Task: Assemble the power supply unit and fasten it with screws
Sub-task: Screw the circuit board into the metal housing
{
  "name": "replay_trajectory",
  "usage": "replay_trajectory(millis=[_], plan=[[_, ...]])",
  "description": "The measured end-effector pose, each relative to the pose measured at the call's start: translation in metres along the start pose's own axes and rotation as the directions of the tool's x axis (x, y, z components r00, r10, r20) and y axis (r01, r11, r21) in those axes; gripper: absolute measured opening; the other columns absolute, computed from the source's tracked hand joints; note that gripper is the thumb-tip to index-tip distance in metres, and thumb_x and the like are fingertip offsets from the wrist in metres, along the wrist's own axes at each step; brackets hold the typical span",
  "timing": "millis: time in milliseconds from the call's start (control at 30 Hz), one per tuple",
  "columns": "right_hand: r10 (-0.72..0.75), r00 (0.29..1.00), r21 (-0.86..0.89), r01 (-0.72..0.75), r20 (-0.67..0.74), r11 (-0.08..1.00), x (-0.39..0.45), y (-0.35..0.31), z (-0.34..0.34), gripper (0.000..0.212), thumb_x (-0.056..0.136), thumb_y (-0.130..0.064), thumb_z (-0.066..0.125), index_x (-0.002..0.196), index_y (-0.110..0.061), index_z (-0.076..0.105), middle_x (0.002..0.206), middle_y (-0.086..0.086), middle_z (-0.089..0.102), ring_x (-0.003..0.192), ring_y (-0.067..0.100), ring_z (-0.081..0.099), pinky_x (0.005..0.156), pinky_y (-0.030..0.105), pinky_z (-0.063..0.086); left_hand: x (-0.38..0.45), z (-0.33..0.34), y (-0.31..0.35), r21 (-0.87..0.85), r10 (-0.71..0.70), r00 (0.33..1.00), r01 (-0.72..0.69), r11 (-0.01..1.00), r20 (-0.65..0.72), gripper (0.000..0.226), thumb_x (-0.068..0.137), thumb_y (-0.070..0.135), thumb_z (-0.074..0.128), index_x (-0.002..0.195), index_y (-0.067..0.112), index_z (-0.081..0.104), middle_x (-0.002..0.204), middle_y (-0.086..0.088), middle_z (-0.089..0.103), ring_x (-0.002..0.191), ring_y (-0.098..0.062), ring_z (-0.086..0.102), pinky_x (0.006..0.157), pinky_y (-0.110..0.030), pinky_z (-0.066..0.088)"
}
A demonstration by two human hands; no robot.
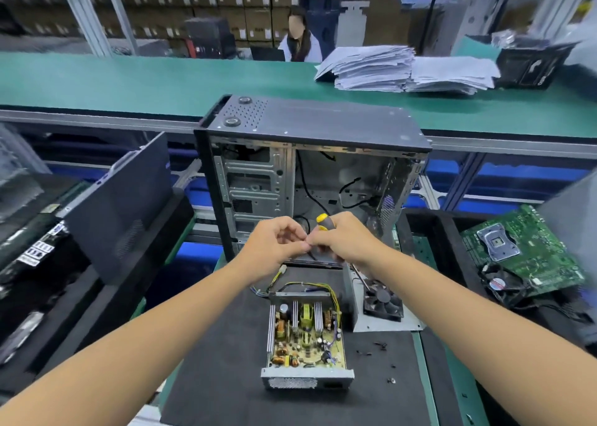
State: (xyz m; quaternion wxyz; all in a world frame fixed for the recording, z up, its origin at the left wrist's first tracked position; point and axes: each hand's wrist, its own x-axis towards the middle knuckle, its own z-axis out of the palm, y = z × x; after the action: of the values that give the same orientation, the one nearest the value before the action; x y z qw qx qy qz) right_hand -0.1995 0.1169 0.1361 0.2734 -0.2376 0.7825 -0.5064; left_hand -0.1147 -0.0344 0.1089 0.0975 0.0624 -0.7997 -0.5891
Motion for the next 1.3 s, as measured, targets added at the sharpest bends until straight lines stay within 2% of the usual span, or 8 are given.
replay_trajectory(millis=[167,267,400,500,700,1000,1133,1300], plan=[[0.016,0.999,-0.001,-0.016,0.035,1.0,0.004,-0.008,0.007,0.023,0.081,-0.017,0.069,0.061,-0.011,0.059,0.051,0.0,0.054,0.042,0.013,0.039,0.041,0.018,0.029,-0.002,-0.013,-0.006,-0.003,0.064,0.998,-0.064,0.998,-0.009,0.01,0.082,-0.001,0.073,0.083,0.009,0.07,0.072,0.001,0.069,0.065,-0.011,0.062,0.064,-0.023,0.052],[-0.049,0.993,-0.051,0.044,-0.105,0.998,0.005,-0.016,0.01,0.026,0.081,-0.023,0.066,0.063,-0.005,0.061,0.052,0.0,0.055,0.044,0.014,0.043,0.044,0.02,0.033,-0.001,-0.017,-0.007,-0.048,0.026,1.0,-0.026,0.999,-0.009,0.009,0.085,-0.003,0.068,0.082,0.005,0.067,0.067,0.0,0.066,0.059,-0.012,0.06,0.061,-0.022,0.052],[-0.115,0.963,0.102,0.143,-0.244,0.984,0.008,-0.036,0.003,0.03,0.087,-0.026,0.06,0.066,-0.004,0.061,0.058,0.004,0.058,0.055,0.018,0.052,0.05,0.026,0.041,0.002,-0.02,-0.01,-0.048,-0.042,0.999,0.042,0.998,0.007,0.013,0.089,-0.005,0.061,0.08,0.003,0.066,0.063,0.004,0.065,0.055,-0.01,0.058,0.056,-0.018,0.048],[-0.166,0.941,0.019,0.18,-0.296,0.984,0.007,-0.045,-0.004,0.04,0.083,-0.038,0.057,0.064,-0.003,0.056,0.057,0.013,0.06,0.052,0.02,0.055,0.051,0.029,0.04,0.002,-0.021,-0.013,-0.03,-0.052,0.998,0.053,0.998,0.035,0.016,0.09,-0.005,0.058,0.08,0.004,0.067,0.062,0.005,0.066,0.054,-0.007,0.058,0.055,-0.018,0.049],[-0.225,0.919,0.002,0.239,-0.324,0.971,0.0,-0.043,-0.005,0.03,0.084,-0.022,0.057,0.083,0.006,0.045,0.056,0.006,0.061,0.042,0.016,0.058,0.042,0.029,0.044,0.0,-0.017,-0.017,-0.079,-0.061,0.996,0.066,0.995,0.069,0.016,0.088,-0.009,0.057,0.08,0.001,0.066,0.067,-0.004,0.066,0.054,-0.008,0.057,0.056,-0.019,0.048],[-0.226,0.902,0.035,0.257,-0.369,0.966,-0.005,-0.05,-0.011,0.026,0.086,-0.014,0.056,0.084,0.01,0.047,0.063,0.02,0.061,0.042,0.017,0.058,0.039,0.023,0.043,-0.002,-0.014,-0.016,-0.158,-0.082,0.991,0.099,0.982,0.11,0.01,0.091,-0.003,0.06,0.085,0.0,0.067,0.07,-0.005,0.067,0.057,-0.009,0.059,0.059,-0.021,0.049],[-0.217,0.906,0.028,0.244,-0.363,0.969,-0.007,-0.049,-0.012,0.024,0.087,-0.013,0.056,0.085,0.01,0.048,0.062,0.016,0.061,0.043,0.017,0.059,0.04,0.024,0.044,-0.005,-0.011,-0.015,-0.159,-0.073,0.989,0.093,0.983,0.128,0.01,0.092,-0.001,0.059,0.086,0.001,0.067,0.074,-0.007,0.068,0.06,-0.01,0.061,0.063,-0.025,0.051],[-0.243,0.885,0.004,0.266,-0.396,0.964,-0.013,-0.049,-0.014,0.023,0.088,-0.011,0.055,0.084,0.011,0.048,0.063,0.021,0.06,0.041,0.015,0.058,0.039,0.021,0.043,-0.007,0.0,-0.011,-0.182,-0.082,0.988,0.105,0.978,0.129,0.016,0.096,-0.001,0.052,0.087,0.002,0.064,0.075,-0.008,0.065,0.062,-0.009,0.061,0.059,-0.019,0.05]])
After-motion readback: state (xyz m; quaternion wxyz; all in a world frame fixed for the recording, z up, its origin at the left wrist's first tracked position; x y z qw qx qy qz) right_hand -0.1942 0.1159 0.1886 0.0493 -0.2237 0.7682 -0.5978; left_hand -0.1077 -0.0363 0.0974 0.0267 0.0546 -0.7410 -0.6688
